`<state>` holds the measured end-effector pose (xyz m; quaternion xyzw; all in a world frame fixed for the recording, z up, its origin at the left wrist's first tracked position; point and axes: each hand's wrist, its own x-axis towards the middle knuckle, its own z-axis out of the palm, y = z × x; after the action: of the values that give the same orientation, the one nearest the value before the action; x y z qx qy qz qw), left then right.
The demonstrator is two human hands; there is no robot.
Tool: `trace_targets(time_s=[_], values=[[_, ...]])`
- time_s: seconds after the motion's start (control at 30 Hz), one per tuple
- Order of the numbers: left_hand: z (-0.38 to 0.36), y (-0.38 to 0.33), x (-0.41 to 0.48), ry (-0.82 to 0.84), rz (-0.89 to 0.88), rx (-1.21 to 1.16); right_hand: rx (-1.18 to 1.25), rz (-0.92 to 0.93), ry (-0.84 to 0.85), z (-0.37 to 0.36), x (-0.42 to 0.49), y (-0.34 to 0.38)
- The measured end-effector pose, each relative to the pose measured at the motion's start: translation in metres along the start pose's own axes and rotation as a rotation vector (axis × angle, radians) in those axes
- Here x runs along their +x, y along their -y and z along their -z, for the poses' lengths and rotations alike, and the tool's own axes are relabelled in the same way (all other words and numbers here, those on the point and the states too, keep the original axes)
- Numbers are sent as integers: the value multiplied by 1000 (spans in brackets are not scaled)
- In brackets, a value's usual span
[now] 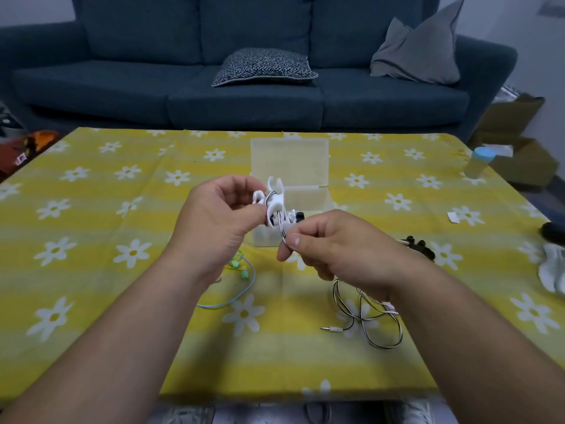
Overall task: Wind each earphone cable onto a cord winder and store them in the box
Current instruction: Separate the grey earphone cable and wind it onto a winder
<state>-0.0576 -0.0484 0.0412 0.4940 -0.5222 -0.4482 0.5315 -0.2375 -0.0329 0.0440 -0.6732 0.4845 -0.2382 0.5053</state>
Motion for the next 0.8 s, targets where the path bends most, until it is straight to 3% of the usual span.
trace_targets(time_s=[0.23, 0.53, 0.7, 0.8], values=[[-8, 3, -3, -29, -29, 62, -66, 22, 31, -2, -2, 3], [-11, 0, -5, 8, -206, 191, -49, 12, 73, 12, -12, 12], [-9, -2, -6, 42, -184, 72, -61, 5, 67, 21, -16, 17], [-10, -4, -8, 35, -225, 131, -103, 20, 63, 21, -17, 19]])
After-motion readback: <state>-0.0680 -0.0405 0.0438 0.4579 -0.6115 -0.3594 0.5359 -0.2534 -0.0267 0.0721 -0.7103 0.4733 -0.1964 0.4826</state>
